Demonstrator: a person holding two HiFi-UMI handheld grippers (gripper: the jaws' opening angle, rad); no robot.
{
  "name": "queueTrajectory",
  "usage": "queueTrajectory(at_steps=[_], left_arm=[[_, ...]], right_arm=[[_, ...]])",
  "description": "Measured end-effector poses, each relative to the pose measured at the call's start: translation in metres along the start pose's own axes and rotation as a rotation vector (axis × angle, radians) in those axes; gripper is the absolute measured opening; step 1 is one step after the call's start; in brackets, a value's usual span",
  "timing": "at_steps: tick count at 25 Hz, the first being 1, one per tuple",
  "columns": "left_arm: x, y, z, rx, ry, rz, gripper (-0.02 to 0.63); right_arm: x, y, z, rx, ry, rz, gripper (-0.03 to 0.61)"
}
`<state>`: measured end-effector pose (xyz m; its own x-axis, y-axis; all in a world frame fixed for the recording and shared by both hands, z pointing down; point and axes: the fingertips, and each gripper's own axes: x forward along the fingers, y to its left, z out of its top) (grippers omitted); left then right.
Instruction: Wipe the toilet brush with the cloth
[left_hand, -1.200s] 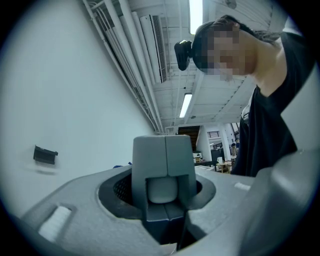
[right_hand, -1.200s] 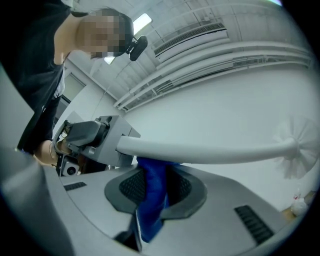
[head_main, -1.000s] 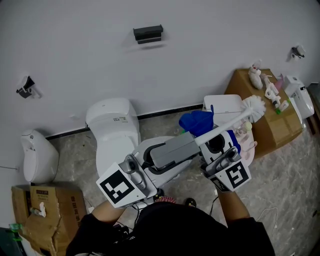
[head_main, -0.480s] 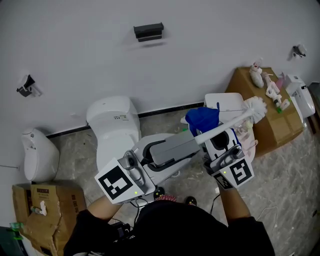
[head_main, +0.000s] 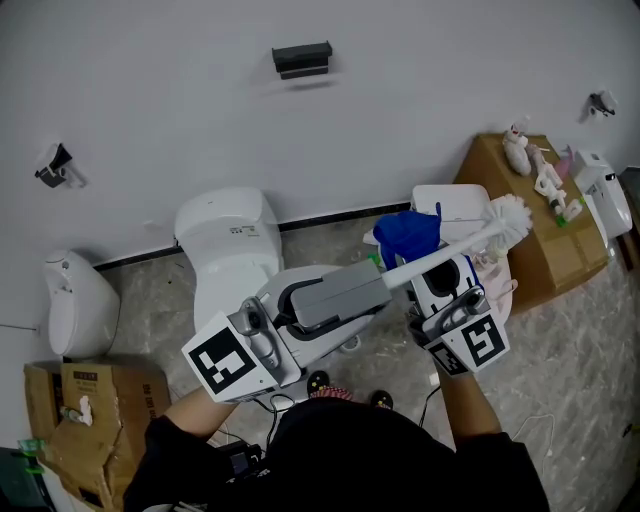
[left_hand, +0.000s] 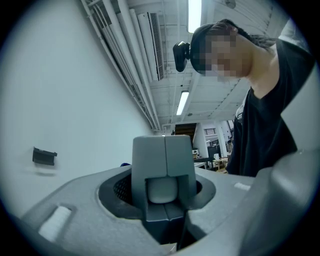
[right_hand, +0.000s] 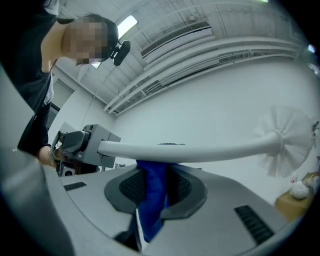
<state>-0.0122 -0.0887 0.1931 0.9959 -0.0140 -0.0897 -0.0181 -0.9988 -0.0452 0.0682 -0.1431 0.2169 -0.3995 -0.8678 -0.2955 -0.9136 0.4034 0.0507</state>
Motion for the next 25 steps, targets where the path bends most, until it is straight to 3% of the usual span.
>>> queueTrajectory(at_steps=[25], left_arm=[[-0.005, 0.003, -0.004, -0.006, 0.016, 0.022, 0.181]], right_arm=[[-0.014, -0.042, -0.009, 0.094, 0.025, -0.08, 0.077]])
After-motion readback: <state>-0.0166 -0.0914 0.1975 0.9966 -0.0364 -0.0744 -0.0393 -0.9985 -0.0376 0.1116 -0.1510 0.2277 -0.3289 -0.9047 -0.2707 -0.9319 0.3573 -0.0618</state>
